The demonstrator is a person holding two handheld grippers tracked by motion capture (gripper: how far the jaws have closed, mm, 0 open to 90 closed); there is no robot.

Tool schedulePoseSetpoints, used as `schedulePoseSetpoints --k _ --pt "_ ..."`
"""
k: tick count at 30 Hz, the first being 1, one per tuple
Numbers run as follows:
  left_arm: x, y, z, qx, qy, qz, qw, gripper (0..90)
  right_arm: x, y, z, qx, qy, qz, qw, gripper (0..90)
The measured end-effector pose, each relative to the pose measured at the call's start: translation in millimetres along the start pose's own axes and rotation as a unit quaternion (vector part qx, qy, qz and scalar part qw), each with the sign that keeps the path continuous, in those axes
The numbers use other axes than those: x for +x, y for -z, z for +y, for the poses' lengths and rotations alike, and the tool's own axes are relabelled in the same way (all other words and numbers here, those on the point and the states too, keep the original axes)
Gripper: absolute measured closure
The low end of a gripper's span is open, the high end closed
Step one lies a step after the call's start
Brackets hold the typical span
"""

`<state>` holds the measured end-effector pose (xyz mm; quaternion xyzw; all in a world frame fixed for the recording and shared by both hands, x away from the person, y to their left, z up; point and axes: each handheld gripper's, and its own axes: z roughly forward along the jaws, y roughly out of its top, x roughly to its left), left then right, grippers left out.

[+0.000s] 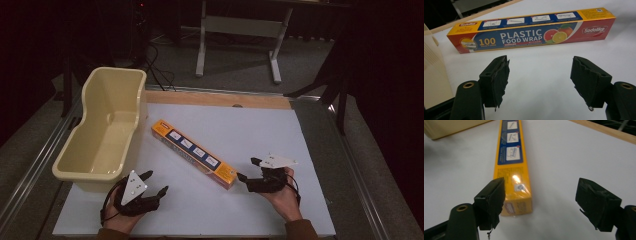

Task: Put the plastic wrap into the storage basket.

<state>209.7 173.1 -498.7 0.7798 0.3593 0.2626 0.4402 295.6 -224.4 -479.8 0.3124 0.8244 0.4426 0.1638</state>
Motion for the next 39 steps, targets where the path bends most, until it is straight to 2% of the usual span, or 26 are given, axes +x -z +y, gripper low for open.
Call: schedulePoseSetpoints --k 2,8,10,11,15,17,21,24,26,27,30,35,39 --pt "-0.1 0.1 0.1 0.000 0.000 0.000 1.0000 30.7 1.3 -3.6 1.7 0.002 0.003 0.002 1.0000 22.7" --pt "0.3 0.1 0.1 0.000 0.000 -0.001 1.0000 30.7 10.9 -29.7 5.7 0.035 0.018 0.028 0.9988 19.8" --pt "0.3 0.3 0.2 0.000 0.000 -0.001 1.0000 30.7 12.1 -32.2 5.7 0.038 0.018 0.031 0.9986 19.8" --pt "0.3 0.5 0.2 -0.001 -0.001 0.000 1.0000 30.7 15.1 -39.7 5.4 0.047 0.021 0.037 0.9980 19.9" --pt "0.1 0.4 0.3 -0.001 -0.001 -0.001 1.0000 30.7 21.2 -51.8 4.8 0.069 0.030 0.043 0.9962 20.7" --pt "0.2 0.5 0.3 -0.001 -0.002 -0.001 1.0000 30.7 21.9 -54.2 4.3 0.071 0.030 0.046 0.9959 20.7" --pt "0.1 0.9 0.4 -0.001 -0.002 -0.001 1.0000 30.6 23.6 -68.5 0.3 0.096 0.025 0.056 0.9935 20.5" --pt "0.0 0.7 0.4 -0.001 -0.001 -0.002 1.0000 30.6 23.5 -71.5 0.4 0.104 0.025 0.058 0.9925 21.7" --pt "0.0 0.5 0.3 -0.001 -0.001 -0.002 1.0000 30.6 23.2 -74.0 0.6 0.111 0.024 0.060 0.9917 25.3" --pt "0.0 0.3 0.3 -0.001 -0.001 -0.002 1.0000 30.6 21.3 -76.4 0.1 0.121 0.024 0.059 0.9907 30.3" --pt "0.2 0.5 0.3 0.000 -0.002 -0.002 1.0000 30.6 19.3 -78.4 -1.6 0.130 0.016 0.063 0.9894 34.9" --pt "0.4 0.9 0.3 0.000 -0.001 0.000 1.0000 30.6 23.5 -76.8 1.0 0.139 0.028 0.047 0.9888 37.9" --pt "0.8 1.8 0.1 -0.001 -0.001 0.001 1.0000 30.8 24.1 -76.1 1.6 0.143 0.030 0.043 0.9884 38.5"
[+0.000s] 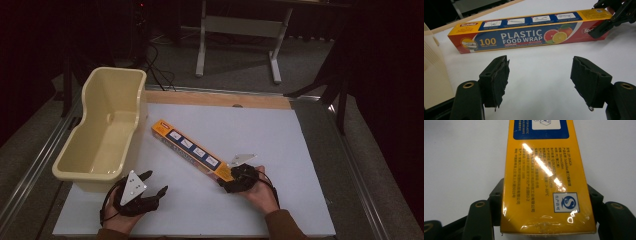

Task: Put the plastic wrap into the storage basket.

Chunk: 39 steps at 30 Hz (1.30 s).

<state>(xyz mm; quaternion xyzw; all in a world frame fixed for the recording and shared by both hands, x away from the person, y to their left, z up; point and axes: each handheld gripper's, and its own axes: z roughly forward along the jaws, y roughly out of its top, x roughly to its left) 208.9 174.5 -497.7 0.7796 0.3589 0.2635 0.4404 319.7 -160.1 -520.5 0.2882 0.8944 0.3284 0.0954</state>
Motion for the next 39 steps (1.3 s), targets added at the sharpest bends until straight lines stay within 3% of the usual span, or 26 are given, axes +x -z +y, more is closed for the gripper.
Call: schedulePoseSetpoints --k 7,13,26,31,39 --pt "0.1 0.7 -0.4 0.000 0.001 -0.001 1.0000 30.9 -3.1 5.8 -3.8 0.011 0.001 -0.001 0.9999 38.9" --pt "-0.4 0.3 -0.5 0.000 0.002 -0.001 1.0000 30.9 -9.8 19.2 -18.2 0.016 -0.003 -0.006 0.9999 38.8" --pt "-0.9 -0.2 -0.7 0.002 0.002 0.000 1.0000 30.9 -22.8 66.3 -70.8 0.021 -0.036 -0.033 0.9986 38.7" --pt "-1.0 -0.7 -0.8 0.002 0.002 0.001 1.0000 30.9 -27.4 94.8 -102.3 0.024 -0.058 -0.048 0.9969 38.6" --pt "-1.2 -1.1 -1.0 0.002 0.002 0.002 1.0000 30.9 -29.5 126.3 -138.6 0.022 -0.083 -0.069 0.9940 38.4"
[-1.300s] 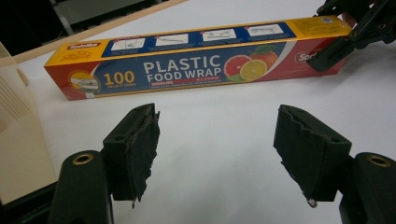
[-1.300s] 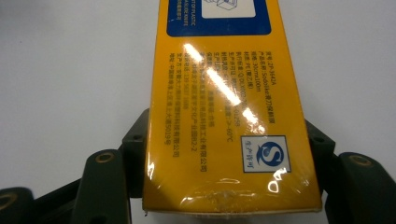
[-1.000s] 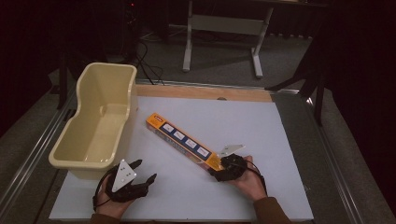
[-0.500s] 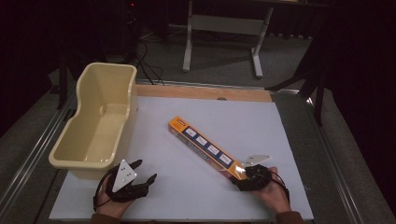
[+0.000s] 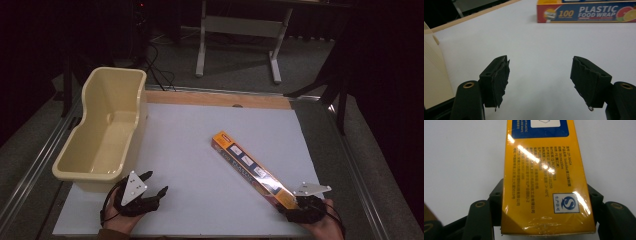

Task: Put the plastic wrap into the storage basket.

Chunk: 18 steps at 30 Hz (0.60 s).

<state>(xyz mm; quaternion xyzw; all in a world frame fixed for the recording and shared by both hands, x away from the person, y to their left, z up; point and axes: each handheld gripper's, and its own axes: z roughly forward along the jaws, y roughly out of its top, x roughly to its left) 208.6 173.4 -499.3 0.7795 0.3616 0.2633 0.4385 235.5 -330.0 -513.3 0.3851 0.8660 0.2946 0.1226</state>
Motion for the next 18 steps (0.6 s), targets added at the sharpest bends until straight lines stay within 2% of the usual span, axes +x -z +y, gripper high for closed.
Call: schedulePoseSetpoints --k 4,7,8,9,10,11,15,16,17,18 --pt "0.0 -0.9 -0.1 0.001 0.000 -0.001 1.0000 30.9 -1.8 7.8 -9.5 0.003 -0.010 0.002 0.9999 37.4" --pt "-0.6 -1.3 0.1 0.003 -0.001 -0.001 1.0000 30.9 -2.8 7.5 -8.5 0.008 -0.008 0.006 0.9999 35.4" --pt "-0.8 -1.4 0.1 0.003 -0.002 -0.001 1.0000 30.9 -2.2 6.0 -4.5 0.019 -0.011 0.006 0.9997 19.3" --pt "-0.8 -1.4 0.1 0.003 -0.002 -0.001 1.0000 30.9 -2.2 6.0 -4.5 0.019 -0.011 0.006 0.9997 19.3" --pt "-0.3 -1.5 0.0 0.002 -0.001 -0.001 1.0000 30.9 -1.7 5.5 0.2 0.028 -0.014 0.016 0.9994 15.3" --pt "-0.1 -1.6 0.0 0.002 0.000 0.000 1.0000 30.9 -0.4 6.0 3.1 0.026 -0.008 0.018 0.9995 14.3" --pt "-0.5 -1.9 0.1 0.002 -0.001 -0.001 1.0000 30.9 1.6 7.1 14.7 0.017 0.001 0.019 0.9997 14.1" --pt "-0.6 -1.7 0.2 0.003 -0.002 -0.002 1.0000 30.9 1.8 6.6 26.3 0.012 0.008 0.016 0.9998 14.0" --pt "-0.6 -1.7 0.2 0.003 -0.002 -0.002 1.0000 30.9 1.8 6.6 26.3 0.012 0.008 0.016 0.9998 14.0" --pt "-0.3 -1.6 0.2 0.002 -0.001 -0.001 1.0000 30.9 2.5 5.3 36.9 0.012 0.015 0.011 0.9998 14.1"
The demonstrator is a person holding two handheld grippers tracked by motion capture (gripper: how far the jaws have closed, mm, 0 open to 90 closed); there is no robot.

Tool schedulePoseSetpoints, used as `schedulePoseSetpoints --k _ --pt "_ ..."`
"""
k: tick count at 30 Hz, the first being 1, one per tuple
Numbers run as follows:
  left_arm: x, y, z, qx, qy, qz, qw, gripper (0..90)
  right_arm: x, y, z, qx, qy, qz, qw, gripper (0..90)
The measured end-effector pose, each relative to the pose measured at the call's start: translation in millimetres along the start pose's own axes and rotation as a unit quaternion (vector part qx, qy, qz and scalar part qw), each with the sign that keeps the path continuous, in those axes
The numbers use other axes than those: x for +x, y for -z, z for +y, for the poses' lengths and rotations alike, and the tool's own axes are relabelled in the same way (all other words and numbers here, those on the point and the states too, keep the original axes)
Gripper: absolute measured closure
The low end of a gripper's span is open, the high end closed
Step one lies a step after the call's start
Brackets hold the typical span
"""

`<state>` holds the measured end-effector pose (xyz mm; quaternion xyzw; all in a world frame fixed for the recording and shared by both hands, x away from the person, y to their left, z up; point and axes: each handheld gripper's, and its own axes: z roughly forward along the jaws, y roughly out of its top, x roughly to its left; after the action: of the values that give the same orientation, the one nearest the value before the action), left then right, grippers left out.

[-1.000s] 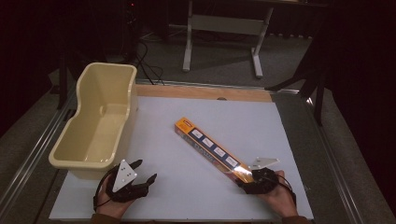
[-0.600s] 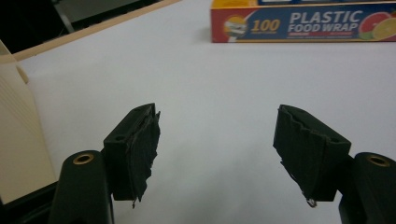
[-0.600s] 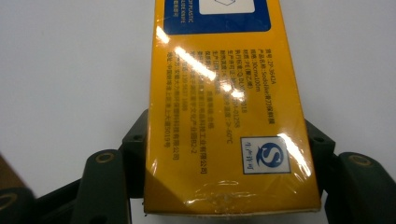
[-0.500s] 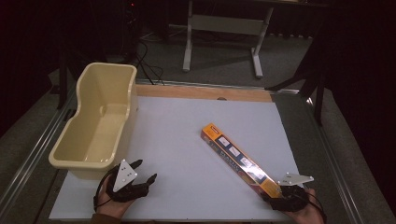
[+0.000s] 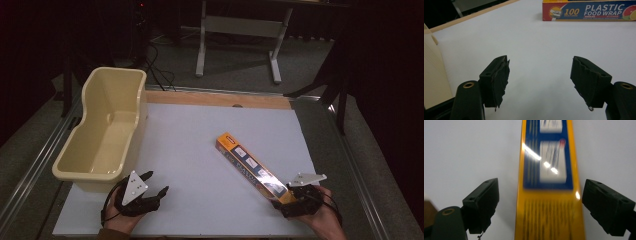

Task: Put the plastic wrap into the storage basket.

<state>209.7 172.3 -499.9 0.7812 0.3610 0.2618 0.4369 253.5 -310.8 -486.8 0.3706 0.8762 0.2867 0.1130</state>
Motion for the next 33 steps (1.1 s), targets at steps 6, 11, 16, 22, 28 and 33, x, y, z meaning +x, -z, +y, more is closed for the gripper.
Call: schedulePoseSetpoints --k 6,11,16,22,28,33 --pt "0.2 0.2 0.1 -0.001 0.000 0.000 1.0000 30.9 0.9 -7.7 39.7 0.006 0.031 0.009 0.9995 14.2" --pt "0.3 0.4 0.1 -0.002 0.000 -0.001 1.0000 30.9 0.3 -25.4 70.5 0.038 0.041 -0.001 0.9985 18.2" --pt "0.6 0.6 0.1 -0.002 0.000 -0.001 1.0000 30.9 -3.5 -41.8 93.5 0.073 0.032 -0.006 0.9968 22.1" --pt "0.7 0.5 0.2 -0.002 0.001 -0.001 1.0000 30.9 -5.4 -59.1 114.7 0.121 0.037 -0.005 0.9919 21.7" --pt "1.1 0.5 0.1 -0.002 0.003 -0.002 1.0000 30.9 -10.8 -80.2 127.3 0.182 0.037 -0.001 0.9826 23.1" --pt "0.9 0.5 0.2 -0.002 0.002 -0.003 1.0000 30.8 -10.7 -94.8 130.7 0.219 0.036 0.013 0.9750 28.2"
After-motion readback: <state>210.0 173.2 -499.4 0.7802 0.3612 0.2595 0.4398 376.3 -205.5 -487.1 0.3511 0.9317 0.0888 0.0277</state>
